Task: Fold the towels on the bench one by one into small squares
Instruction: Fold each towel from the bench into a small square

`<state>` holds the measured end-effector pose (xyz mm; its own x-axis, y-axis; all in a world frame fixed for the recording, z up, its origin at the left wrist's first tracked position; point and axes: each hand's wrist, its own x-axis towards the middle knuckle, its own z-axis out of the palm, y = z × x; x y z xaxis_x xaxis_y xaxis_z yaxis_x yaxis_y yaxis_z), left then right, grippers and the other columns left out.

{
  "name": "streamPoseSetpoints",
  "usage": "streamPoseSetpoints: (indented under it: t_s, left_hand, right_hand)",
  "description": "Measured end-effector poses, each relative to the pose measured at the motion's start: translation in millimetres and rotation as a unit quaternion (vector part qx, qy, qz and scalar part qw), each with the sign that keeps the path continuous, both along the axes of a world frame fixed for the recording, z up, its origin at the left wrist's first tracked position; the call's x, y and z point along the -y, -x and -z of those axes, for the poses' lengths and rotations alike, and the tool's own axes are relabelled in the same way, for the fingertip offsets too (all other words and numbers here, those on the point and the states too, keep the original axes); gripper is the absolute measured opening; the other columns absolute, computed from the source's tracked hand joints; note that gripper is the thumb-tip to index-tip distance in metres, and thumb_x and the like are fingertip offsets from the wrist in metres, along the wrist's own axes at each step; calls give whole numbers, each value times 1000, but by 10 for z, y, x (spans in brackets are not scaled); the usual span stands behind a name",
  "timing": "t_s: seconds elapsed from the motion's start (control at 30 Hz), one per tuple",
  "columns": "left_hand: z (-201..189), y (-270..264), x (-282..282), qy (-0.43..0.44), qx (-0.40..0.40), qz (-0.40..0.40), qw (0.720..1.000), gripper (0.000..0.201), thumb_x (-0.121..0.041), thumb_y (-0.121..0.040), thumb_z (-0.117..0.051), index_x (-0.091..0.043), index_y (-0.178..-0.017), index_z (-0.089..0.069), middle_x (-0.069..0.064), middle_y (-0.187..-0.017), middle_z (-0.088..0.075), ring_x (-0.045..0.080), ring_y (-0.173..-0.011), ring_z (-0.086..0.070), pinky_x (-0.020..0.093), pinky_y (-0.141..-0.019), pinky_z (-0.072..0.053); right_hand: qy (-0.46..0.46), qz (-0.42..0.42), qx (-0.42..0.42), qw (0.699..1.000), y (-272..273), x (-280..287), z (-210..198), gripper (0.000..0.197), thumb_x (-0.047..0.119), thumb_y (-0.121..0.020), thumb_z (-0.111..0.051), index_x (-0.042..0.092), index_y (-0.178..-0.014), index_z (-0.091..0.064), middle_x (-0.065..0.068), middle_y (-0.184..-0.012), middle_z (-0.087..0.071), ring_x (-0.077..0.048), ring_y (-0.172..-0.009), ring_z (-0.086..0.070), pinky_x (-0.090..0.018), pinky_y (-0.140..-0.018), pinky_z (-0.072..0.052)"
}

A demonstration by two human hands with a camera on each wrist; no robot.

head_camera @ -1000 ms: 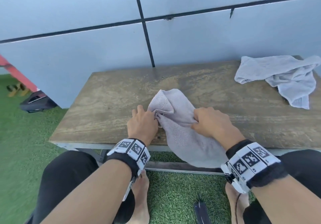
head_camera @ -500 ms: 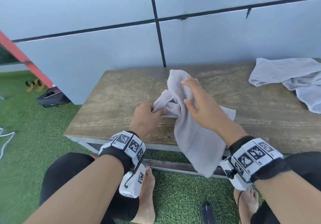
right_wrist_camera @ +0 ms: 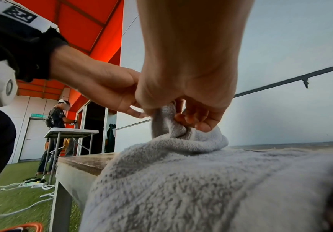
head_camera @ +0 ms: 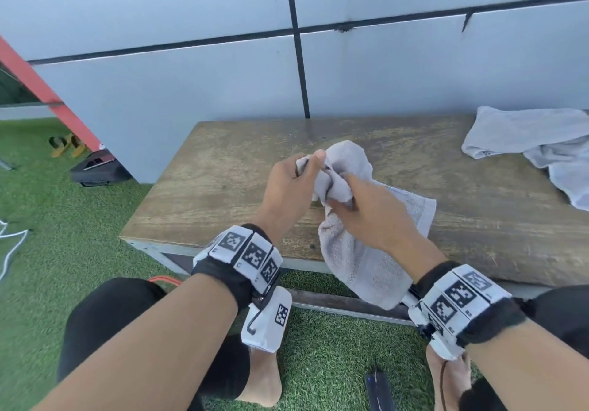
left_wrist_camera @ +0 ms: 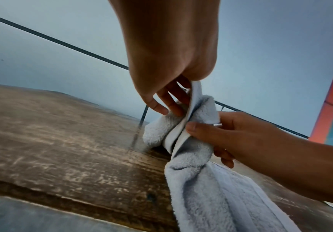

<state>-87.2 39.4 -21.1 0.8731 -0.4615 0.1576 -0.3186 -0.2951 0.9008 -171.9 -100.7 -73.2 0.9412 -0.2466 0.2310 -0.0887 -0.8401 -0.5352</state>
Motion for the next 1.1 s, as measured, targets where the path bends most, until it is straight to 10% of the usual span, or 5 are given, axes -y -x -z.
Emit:
streamPoseSetpoints:
  t_s: [0.27,0.53,0.7,0.9,1.1]
  left_hand:
    - [-150,-239,7,148,-50,-130,979,42,-46,-103,-45,-19,-71,-41,3,-66,-38,15,-61,-41,33,-60,-41]
    - [-268,38,235,22,-53,69,996,37,-40,-102,-52,-16,-76,-61,0,-67,-59,12,-61,-54,27,-55,-45]
    - [-255,199,354,-83,0,231,969,24,-29,-87,-77,-8,-97,-72,14,-85,-74,13,-70,-64,28,-64,-51]
    - [-156,14,303,-140,111,137,974,13,-23,-85,-76,-12,-91,-72,-1,-74,-70,6,-62,-62,24,-56,-50]
    - [-111,-240,135,-83,72,-69,992,35,-29,-94,-64,-22,-62,-51,-9,-58,-47,6,-54,-41,16,-45,-30]
  right_hand:
    - [-90,123,-50,987,104,394,-43,14,22,-99,-46,10,-107,-43,-15,-89,-61,-37,-75,-59,-40,-57,-42]
    - [-140,34,89,986,269,242,-242,69,30,-91,-63,23,-151,-30,6,-152,-38,-17,-138,-28,-30,-108,-27]
    - [-48,14,140,989,275,307,-208,33,30,-86,-55,18,-116,-61,0,-119,-57,-22,-112,-46,-28,-98,-33]
    - [-58,72,140,986,366,461,-170,9,32,-93,-61,25,-92,-55,7,-93,-61,-19,-91,-55,-41,-81,-47]
    - [63,130,-255,956,591,670,-51,49,44,-93,-57,17,-132,-47,-9,-138,-41,-33,-128,-35,-47,-102,-39]
